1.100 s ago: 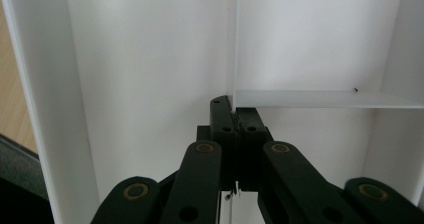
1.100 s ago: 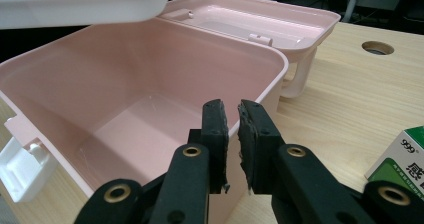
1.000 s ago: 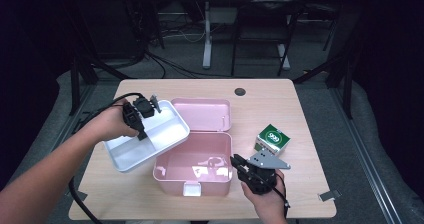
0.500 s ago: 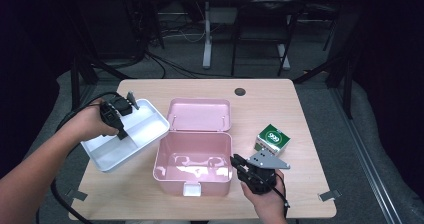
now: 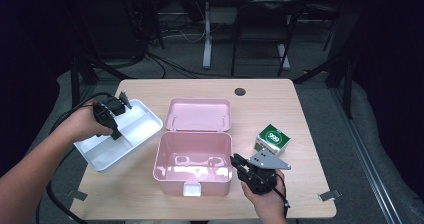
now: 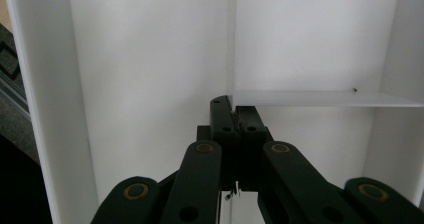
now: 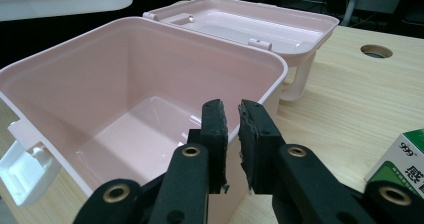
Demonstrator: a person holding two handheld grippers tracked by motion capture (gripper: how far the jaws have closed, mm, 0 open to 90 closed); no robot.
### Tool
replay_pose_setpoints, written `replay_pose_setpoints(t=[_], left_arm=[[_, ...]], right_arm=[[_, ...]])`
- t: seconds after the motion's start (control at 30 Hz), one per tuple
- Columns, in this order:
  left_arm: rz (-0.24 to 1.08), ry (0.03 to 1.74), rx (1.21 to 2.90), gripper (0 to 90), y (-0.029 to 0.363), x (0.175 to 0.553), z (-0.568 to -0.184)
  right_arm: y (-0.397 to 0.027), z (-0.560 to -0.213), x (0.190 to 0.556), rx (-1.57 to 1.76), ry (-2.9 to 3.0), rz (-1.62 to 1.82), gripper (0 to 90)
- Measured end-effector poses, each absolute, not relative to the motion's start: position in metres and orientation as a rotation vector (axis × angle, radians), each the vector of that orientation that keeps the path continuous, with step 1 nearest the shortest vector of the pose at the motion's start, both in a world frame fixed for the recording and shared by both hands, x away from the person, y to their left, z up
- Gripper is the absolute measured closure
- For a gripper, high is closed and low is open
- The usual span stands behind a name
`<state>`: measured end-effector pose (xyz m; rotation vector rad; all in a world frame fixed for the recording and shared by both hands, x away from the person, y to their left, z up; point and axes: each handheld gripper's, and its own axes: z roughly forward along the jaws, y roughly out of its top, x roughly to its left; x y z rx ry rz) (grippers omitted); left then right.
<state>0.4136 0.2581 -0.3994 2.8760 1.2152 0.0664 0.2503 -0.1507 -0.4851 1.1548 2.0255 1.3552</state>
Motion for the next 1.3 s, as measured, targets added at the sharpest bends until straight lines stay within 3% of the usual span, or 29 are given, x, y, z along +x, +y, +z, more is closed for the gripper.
replay_pose_setpoints(t=[0.47,0.63,1.3], left_arm=[[0.039,1.274,2.818,89.3,0.271,0.419,-0.448],[-0.035,1.286,2.796,89.3,0.274,0.421,-0.473],[-0.048,1.349,2.775,89.2,0.280,0.417,-0.534]], right_arm=[[-0.151,-0.484,0.250,1.150,2.023,1.362,77.5],[-0.150,-0.485,0.250,1.148,2.027,1.359,76.5],[-0.150,-0.485,0.251,1.147,2.037,1.368,75.0]])
